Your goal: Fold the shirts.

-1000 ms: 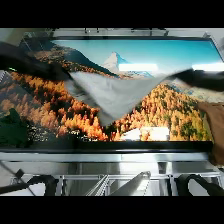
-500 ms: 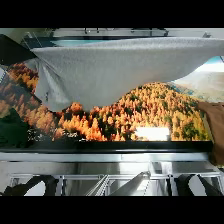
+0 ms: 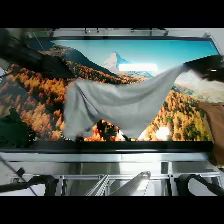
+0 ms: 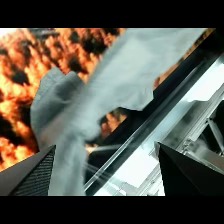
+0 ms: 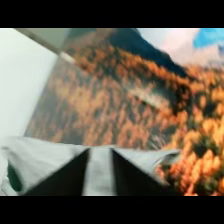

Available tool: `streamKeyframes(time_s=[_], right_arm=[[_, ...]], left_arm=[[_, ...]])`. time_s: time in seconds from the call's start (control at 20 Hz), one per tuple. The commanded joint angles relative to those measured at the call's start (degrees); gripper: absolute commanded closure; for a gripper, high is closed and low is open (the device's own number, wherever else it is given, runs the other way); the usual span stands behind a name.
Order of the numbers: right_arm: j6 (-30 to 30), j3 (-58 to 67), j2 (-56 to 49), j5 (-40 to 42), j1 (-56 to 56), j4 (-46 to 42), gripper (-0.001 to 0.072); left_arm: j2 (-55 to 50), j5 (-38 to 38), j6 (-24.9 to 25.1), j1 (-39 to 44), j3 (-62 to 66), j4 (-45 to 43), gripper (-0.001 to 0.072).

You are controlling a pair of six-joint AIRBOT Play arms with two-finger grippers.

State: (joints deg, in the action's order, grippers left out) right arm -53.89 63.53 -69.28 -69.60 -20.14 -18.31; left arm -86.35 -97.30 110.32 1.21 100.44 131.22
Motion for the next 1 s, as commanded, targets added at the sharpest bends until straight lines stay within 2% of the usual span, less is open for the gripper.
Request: streamKeyframes(time_s=[0.0, 0.2, 0.4, 0.6, 0.7, 0.85, 0.95], right_arm=[[-0.2, -0.1, -11.7, 4.6, 4.4, -4.1, 0.035], [-0.2, -0.2, -15.9, -3.7, 1.8, -7.1, 0.035], [-4.9, -6.1, -14.5, -10.4, 1.8, -16.9, 0.0352], [-4.6, -22.7, -9.9, -7.1, 1.7, -16.6, 0.0353], [-4.4, -29.3, -7.5, -3.9, 1.7, -16.6, 0.0353], [-2.7, -35.9, -4.9, -1.3, 1.7, -16.5, 0.0353], [-2.6, -38.5, -4.7, -1.0, 1.7, -16.5, 0.0353]], left_arm=[[-9.6, -1.2, -1.6, 0.0, 0.1, -3.4, -0.001], [-12.6, -2.7, -3.9, -6.1, -3.7, -5.6, -0.001], [-6.4, -0.2, -1.7, -10.8, -24.9, -5.5, -0.001], [0.5, 8.5, 1.3, -13.9, -46.8, -5.4, -0.001], [2.1, 12.6, 1.7, -14.1, -52.2, -3.9, -0.0009], [2.8, 19.2, 7.0, -14.1, -56.9, 4.2, -0.0008], [2.7, 23.9, 8.0, -14.0, -58.1, 5.4, -0.0007]])
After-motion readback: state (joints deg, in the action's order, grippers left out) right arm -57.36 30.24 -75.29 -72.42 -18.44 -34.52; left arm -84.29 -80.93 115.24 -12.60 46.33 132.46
